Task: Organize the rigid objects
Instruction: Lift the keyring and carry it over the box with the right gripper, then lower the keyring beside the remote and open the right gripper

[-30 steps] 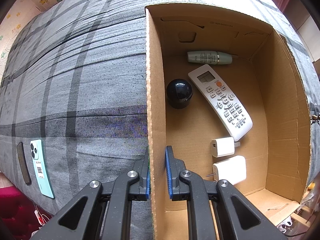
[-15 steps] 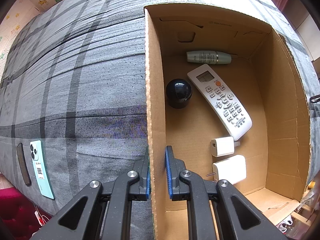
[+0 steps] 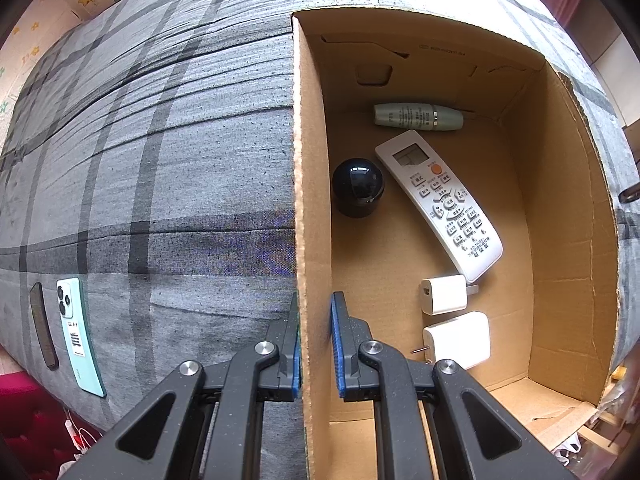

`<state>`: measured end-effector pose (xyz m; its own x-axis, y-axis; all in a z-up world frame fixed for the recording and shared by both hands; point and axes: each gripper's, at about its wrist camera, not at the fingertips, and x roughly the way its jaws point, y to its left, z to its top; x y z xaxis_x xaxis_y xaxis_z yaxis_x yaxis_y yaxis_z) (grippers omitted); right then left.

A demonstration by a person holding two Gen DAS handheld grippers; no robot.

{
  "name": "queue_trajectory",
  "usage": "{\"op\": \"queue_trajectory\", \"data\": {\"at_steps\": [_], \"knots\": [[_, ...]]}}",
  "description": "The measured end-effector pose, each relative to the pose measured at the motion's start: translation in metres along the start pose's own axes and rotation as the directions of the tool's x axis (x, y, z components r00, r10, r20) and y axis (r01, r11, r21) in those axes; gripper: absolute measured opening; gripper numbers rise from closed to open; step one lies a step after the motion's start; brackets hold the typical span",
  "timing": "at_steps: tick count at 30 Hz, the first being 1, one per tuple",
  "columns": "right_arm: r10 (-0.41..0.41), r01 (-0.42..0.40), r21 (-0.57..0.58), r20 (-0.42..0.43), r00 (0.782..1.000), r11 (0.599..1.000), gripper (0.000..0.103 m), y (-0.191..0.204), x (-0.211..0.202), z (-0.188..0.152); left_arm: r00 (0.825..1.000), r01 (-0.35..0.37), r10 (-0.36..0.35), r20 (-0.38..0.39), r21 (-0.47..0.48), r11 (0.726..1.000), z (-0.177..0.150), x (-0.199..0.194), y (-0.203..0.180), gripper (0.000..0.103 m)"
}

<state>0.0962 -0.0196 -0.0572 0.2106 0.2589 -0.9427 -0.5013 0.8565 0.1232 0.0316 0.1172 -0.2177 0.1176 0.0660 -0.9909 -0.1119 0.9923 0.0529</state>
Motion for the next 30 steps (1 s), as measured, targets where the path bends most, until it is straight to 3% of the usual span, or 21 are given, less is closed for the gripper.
{"op": "queue_trajectory", "data": {"at_steps": [13, 30], "knots": [[0.014, -0.026, -0.096, -0.121, 0.993, 0.995, 0.016, 0.028, 0.06, -0.013, 1.0, 0.008, -0.008, 0.004, -0.005, 1.0, -0.001, 0.0, 0.002, 0.012], [-0.032, -0.013, -0.159, -0.278, 0.96, 0.987, 0.016, 0.037, 0.155, -0.046, 1.0, 0.011, -0.011, 0.005, -0.007, 1.0, 0.0, 0.0, 0.003, 0.012]]}}
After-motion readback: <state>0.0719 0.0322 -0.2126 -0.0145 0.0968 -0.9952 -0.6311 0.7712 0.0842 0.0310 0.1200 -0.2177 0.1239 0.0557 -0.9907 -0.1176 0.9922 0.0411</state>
